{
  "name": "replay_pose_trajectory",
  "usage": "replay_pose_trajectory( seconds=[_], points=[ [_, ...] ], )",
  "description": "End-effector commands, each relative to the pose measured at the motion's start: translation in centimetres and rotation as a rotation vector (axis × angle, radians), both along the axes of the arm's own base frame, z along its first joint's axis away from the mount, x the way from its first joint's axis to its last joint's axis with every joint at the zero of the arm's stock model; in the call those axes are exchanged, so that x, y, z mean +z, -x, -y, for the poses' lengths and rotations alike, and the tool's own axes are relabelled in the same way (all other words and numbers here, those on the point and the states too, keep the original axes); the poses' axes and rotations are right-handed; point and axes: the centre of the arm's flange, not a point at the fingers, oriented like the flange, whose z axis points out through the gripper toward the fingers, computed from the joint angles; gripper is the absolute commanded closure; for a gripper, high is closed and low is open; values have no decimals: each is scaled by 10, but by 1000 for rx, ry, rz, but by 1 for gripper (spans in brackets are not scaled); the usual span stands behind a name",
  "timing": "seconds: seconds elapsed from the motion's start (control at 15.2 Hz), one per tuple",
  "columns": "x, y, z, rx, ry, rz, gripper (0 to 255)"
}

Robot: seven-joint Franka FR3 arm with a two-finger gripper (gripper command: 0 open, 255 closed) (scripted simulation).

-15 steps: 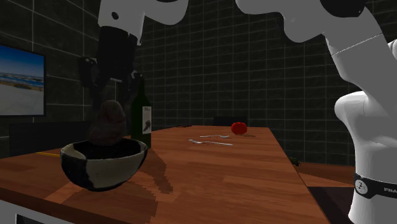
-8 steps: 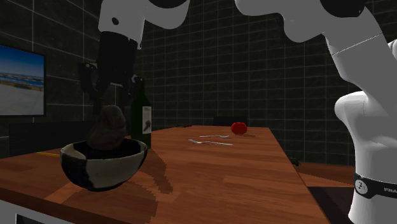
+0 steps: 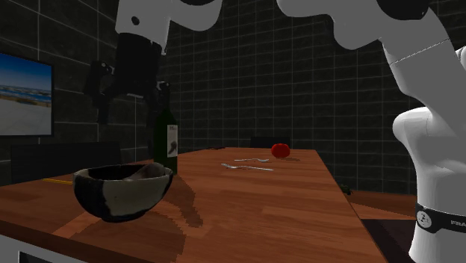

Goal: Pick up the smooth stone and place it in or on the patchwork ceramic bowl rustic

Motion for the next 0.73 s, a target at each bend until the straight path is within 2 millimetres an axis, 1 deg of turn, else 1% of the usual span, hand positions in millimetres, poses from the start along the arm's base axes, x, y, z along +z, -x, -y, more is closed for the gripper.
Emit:
replay_pose_trajectory(
  seconds=[0.0, 0.13, 0.66],
  points=[
    [20, 4, 0, 0, 0, 0, 0],
    [43, 8, -1, 0, 0, 0, 0],
    [43, 8, -1, 0, 0, 0, 0]
  ],
)
